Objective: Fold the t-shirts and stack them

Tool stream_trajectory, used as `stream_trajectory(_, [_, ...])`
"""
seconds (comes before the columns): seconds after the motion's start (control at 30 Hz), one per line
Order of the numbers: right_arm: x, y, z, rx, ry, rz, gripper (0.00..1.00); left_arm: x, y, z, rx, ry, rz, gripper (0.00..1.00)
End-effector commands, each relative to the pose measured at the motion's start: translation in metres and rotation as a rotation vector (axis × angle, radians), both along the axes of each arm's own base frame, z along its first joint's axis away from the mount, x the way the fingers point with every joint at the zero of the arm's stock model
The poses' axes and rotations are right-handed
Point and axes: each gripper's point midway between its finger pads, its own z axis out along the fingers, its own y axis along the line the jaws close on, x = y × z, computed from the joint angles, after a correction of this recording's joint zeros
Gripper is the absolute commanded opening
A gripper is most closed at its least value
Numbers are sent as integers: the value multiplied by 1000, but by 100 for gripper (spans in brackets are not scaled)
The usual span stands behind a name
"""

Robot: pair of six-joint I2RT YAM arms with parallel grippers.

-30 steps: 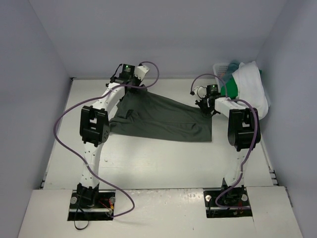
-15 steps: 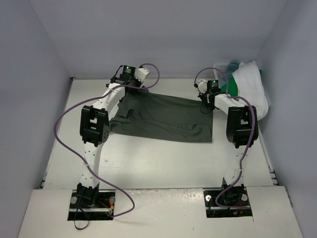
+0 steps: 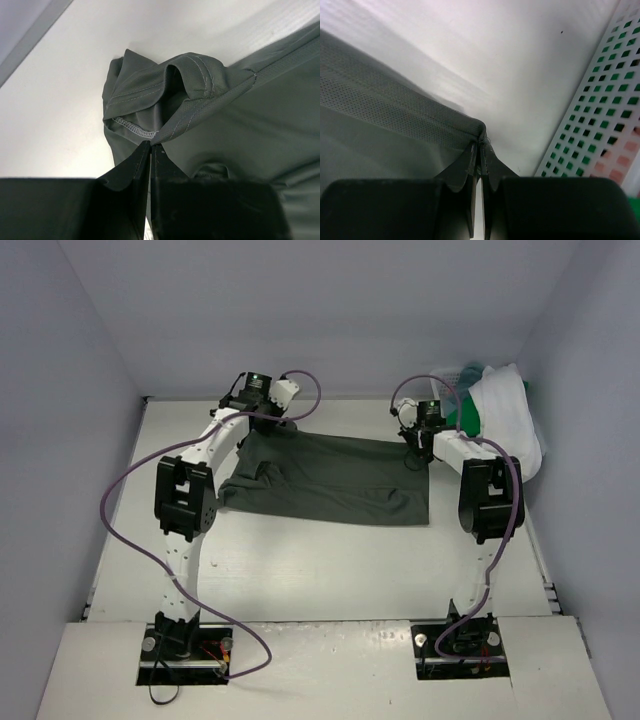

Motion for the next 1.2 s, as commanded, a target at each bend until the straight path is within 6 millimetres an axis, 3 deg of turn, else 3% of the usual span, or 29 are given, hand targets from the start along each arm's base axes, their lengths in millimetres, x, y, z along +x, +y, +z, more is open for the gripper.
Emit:
stream_trajectory(0.0, [-4,8,58,-27,-117,29,0,-15,0,65,-26,-95,-18,0])
stream_trajectory(0.37, [-40,25,76,-95,-108,78,0,-54,8,57,-15,-29,-46,0])
stream_trajectory(0.73, [-78,37,72,-185,-32,150,0,-89,9,51,-17,41,-78,0])
stream_trajectory(1.0, [-109,27,56,-294,45,204,0,-119,14,51,-16,92,-111,0])
stream_trajectory(1.17, [-120,18,58,-349,71,228,0,-138,17,48,-7,132,-131,0])
